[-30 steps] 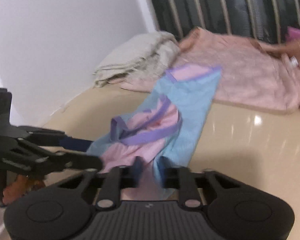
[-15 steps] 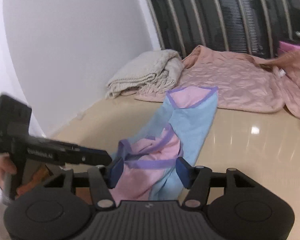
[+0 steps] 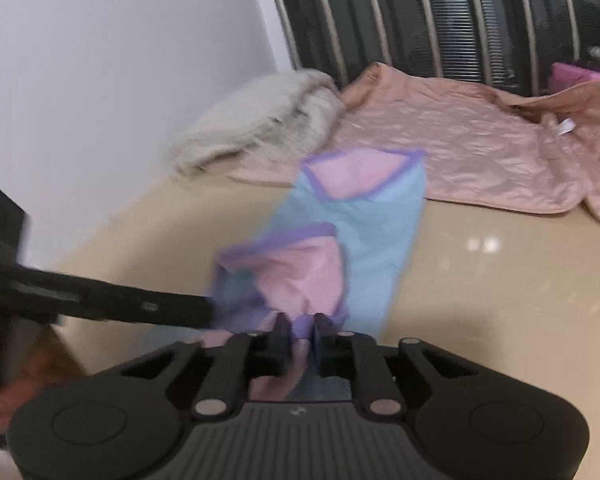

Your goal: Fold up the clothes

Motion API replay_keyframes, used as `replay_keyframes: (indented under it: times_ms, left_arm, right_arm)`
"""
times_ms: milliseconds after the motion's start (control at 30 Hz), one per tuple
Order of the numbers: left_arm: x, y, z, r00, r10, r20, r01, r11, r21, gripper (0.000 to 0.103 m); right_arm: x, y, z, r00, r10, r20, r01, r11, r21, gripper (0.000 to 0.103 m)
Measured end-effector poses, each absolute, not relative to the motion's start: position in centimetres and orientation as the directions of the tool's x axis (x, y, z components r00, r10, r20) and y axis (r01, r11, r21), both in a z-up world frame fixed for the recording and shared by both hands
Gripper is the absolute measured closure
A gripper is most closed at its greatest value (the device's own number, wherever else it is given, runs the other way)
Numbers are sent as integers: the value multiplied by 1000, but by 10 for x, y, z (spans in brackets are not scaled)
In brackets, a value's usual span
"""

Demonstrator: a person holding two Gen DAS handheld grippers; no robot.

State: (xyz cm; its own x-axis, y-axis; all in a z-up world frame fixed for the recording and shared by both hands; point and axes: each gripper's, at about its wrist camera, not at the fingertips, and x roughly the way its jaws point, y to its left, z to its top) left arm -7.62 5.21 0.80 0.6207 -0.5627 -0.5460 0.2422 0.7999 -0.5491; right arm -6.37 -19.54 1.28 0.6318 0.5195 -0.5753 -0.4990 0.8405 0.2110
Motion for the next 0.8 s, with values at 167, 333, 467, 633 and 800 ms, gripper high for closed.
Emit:
replay_keyframes:
  times_ms: [167,333,467,633,800]
  left_arm:
    - [-121,65,33,644,-578,-501,367,809,-460,48]
    - [-131,41,25,610,-591,-528,410,806,-428,50]
    - [-120,34,11,581,-555,-595,357,831,-427,95]
    - [-130,60,8,560,-574,-597,325,815,-479,93]
    - [-134,63,22,614,-545,-571,372,838,-400,49]
  right_arm:
    - [-100,-221,31,700,535,-473,-565,820,90,71]
    - [-126,-229,19,595,628,-503,-689,720,83,71]
    - [-121,-218,3,566,626,-536,-675,726,135,99]
    - [-151,-220,25,625,622,-472,-718,696,-34,50]
    - [-171,-187,11,592,630,-503,-804,512,-304,37]
